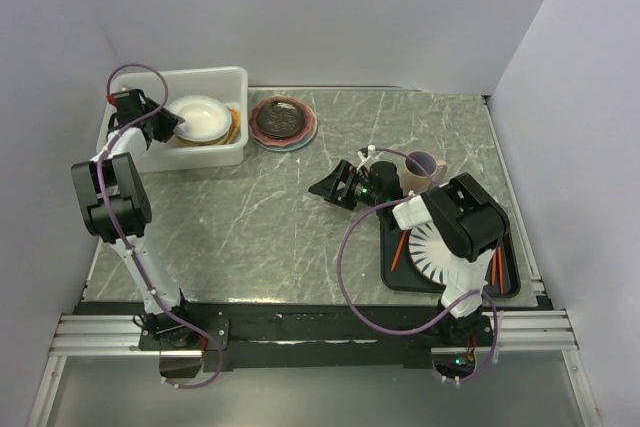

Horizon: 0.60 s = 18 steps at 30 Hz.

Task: Place the plates into the plastic bin on the countertop
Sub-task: Place the plate in the plastic bin.

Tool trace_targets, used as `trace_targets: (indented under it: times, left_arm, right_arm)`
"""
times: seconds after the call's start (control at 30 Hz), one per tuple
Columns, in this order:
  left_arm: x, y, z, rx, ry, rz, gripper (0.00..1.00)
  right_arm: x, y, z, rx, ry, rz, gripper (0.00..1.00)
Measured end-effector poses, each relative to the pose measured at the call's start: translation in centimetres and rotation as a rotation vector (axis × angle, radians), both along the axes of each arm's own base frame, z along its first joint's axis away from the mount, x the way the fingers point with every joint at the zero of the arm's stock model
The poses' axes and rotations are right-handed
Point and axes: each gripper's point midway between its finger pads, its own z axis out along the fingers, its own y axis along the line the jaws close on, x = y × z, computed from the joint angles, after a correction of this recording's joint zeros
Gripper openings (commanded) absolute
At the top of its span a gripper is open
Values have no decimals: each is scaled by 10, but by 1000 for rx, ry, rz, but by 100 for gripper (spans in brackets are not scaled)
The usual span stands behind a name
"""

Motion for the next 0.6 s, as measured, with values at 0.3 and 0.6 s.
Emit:
trace_targets:
  times: [0.3,0.6]
  left_arm:
    - [4,4,2,78,4,31,93]
    - [-4,0,38,200,-13,90,99]
  right_arm:
    - [0,0,0,0,0,0,92]
    - [0,0,-2,-6,3,1,92]
